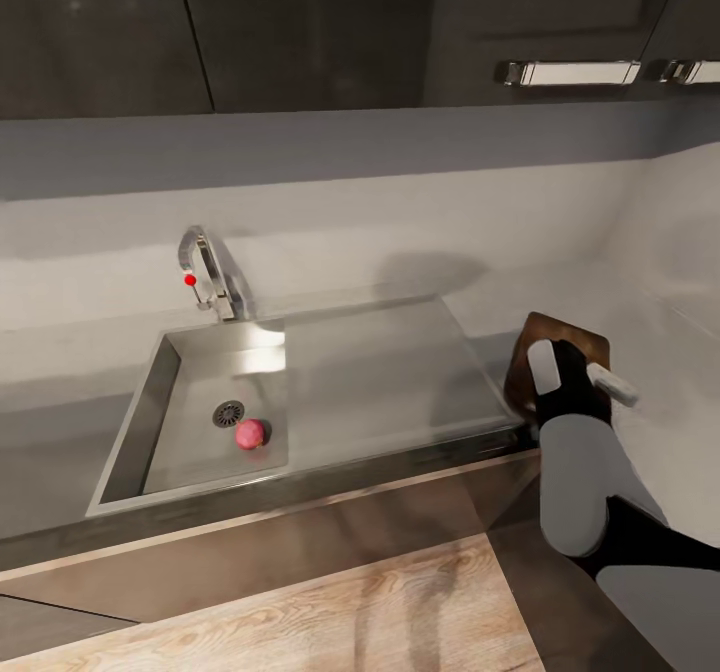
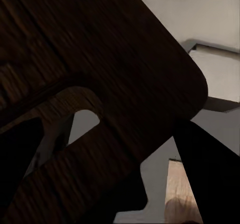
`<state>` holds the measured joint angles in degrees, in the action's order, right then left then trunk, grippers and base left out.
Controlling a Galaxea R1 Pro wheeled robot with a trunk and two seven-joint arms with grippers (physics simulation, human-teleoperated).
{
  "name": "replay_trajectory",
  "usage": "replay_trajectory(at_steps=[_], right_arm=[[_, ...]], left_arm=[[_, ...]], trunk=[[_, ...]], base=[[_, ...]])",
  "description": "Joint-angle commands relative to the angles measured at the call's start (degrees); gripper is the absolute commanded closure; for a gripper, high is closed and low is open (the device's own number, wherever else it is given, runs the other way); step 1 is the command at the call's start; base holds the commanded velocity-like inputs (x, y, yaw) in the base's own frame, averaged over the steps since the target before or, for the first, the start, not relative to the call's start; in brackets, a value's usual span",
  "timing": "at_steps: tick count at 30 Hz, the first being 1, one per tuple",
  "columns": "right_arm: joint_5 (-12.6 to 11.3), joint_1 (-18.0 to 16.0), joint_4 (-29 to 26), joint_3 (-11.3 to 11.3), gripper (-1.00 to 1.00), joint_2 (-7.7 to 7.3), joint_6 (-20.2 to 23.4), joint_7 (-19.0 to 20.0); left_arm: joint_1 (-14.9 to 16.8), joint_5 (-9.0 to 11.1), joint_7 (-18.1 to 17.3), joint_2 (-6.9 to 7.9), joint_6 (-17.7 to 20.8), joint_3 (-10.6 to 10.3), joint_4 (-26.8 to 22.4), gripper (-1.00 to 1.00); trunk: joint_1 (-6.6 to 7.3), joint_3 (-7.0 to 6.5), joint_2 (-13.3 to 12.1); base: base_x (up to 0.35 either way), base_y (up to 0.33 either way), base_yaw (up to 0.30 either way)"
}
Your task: In the kitchen, take the Vidalia onion out of the sink, dice it on the chopping board with the paring knife, put the diced onion into the bowl on the countertop, then place both the paring knife and the chopping board into the sink.
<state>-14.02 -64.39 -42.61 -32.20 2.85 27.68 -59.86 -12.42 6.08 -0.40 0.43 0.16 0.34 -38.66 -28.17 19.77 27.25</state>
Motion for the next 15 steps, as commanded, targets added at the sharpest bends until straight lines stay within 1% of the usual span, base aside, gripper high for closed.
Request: replay_trajectory(at_steps=[1,5,13,15], right_arm=[[0.04,-0.03,-0.95,-0.15,1.0,0.43,0.9,-0.17],[0.04,-0.03,-2.85,-0.15,1.0,1.19,1.25,-0.17],[0.17,-0.03,-3.38,-0.01,1.0,1.5,1.32,-0.17],[0.37,-0.03,-3.41,0.03,1.0,1.89,1.24,-0.13]], left_arm=[[-0.04,0.6,-0.04,0.01,0.02,-0.01,-0.1,-1.0],[-0.04,0.6,-0.04,0.01,0.02,0.01,-0.1,-1.0],[-0.05,0.57,-0.04,-0.01,-0.03,-0.05,-0.1,-1.0],[-0.01,0.53,-0.04,-0.04,-0.11,-0.07,-0.1,-1.0]], trunk=[[-0.03,0.09,0.08],[-0.03,0.04,0.08],[-0.03,-0.62,0.08],[-0.03,-0.8,0.08]], base=[[0.0,0.0,0.0],[0.0,0.0,0.0],[0.0,0.0,0.0],[0.0,0.0,0.0]])
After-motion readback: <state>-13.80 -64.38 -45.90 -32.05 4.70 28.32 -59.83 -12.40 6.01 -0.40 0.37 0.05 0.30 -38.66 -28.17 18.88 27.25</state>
